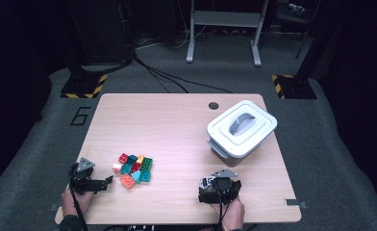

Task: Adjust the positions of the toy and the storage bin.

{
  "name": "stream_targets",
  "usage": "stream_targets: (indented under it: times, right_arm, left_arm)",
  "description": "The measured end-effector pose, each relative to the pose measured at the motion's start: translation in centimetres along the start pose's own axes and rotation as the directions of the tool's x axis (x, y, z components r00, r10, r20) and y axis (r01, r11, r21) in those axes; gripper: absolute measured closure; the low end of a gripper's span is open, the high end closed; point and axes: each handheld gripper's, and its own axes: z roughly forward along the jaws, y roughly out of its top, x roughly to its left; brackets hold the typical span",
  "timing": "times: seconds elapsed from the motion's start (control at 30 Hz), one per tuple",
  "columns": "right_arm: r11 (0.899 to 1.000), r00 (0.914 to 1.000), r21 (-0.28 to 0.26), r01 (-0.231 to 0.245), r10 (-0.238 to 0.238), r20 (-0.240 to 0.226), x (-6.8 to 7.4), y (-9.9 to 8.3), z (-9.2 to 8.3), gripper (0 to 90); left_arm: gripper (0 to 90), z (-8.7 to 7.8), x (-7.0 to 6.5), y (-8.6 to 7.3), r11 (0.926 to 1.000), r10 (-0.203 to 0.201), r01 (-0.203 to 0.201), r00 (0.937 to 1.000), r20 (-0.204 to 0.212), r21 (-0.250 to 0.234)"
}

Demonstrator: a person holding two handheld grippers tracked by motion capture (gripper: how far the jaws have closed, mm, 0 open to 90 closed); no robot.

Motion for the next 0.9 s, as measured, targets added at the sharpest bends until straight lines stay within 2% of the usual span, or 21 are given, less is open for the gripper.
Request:
stream_targets:
  times: [0.13, 0.2, 0.43, 0.57, 0.67, 0.9]
  right_arm:
    - [1.000, 0.9997, 0.004, 0.008, -0.008, 0.022, 0.4, 0.4, 0.8, 3.4]
    - [1.000, 0.9997, 0.014, -0.003, 0.002, 0.026, 0.7, 0.6, 1.1, 5.3]
    - [1.000, 0.9976, 0.004, 0.010, -0.010, 0.068, 1.1, 0.6, 1.6, 17.6]
    - [0.999, 0.9971, 0.020, 0.025, -0.027, 0.072, 1.3, 0.5, 1.8, 20.0]
    - [0.999, 0.9960, 0.011, 0.044, -0.045, 0.078, 1.4, 0.5, 1.8, 22.4]
    - [0.999, 0.9971, 0.013, 0.029, -0.030, 0.071, 1.3, 0.5, 1.8, 23.4]
  left_arm:
    - [0.9, 0.0, 0.0, 0.0, 1.0000, -0.001, 0.001, 1.0000, 0.000, -0.002]
    - [0.9, 0.0, 0.0, 0.0, 1.0000, 0.000, 0.000, 1.0000, 0.000, 0.000]
    - [0.9, 0.0, 0.0, 0.0, 1.0000, 0.002, -0.002, 1.0000, 0.000, 0.000]
    - [0.9, 0.0, 0.0, 0.0, 1.0000, 0.001, -0.001, 1.0000, -0.001, 0.000]
    - [0.9, 0.0, 0.0, 0.0, 1.0000, 0.002, -0.002, 1.0000, 0.000, 0.001]
    - [0.9, 0.0, 0.0, 0.0, 1.0000, 0.002, -0.002, 1.0000, 0.000, 0.000]
